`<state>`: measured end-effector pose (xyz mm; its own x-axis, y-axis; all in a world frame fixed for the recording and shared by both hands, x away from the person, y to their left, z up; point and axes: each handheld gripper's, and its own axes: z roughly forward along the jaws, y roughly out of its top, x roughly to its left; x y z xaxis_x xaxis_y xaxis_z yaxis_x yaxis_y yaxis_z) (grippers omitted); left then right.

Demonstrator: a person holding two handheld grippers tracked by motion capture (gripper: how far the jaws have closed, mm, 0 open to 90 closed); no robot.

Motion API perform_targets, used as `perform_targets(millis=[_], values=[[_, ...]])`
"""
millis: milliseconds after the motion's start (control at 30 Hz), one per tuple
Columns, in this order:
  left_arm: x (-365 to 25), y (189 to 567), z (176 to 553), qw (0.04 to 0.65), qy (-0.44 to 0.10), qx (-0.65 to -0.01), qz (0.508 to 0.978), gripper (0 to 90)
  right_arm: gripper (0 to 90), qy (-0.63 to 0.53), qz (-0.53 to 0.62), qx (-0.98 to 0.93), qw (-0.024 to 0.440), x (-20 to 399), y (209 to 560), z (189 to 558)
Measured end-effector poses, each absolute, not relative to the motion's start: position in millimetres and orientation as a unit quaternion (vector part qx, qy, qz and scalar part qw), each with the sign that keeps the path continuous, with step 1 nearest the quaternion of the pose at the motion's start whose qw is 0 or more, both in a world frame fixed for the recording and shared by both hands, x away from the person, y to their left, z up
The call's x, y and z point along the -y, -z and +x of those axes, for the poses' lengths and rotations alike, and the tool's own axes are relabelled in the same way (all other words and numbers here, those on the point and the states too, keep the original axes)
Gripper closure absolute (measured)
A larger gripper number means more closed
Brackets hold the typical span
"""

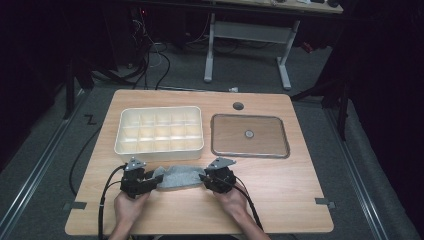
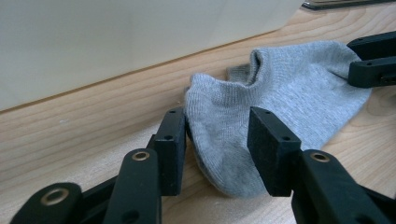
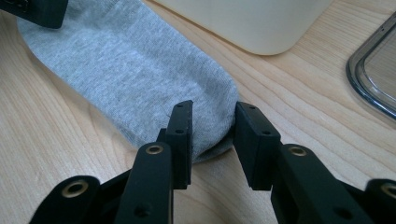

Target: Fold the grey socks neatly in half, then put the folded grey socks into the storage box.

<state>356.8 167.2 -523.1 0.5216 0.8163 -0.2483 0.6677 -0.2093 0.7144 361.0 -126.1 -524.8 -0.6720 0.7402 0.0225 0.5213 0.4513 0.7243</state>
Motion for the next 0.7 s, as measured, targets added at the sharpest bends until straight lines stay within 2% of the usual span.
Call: perform_targets(millis=[700], values=[[-156.0, 525.8, 356.9, 0.401, -0.089, -0.478, 0.776, 55.8, 62.0, -0.358, 0.380, -0.838, 0.155, 132.8, 527.6, 356.9]])
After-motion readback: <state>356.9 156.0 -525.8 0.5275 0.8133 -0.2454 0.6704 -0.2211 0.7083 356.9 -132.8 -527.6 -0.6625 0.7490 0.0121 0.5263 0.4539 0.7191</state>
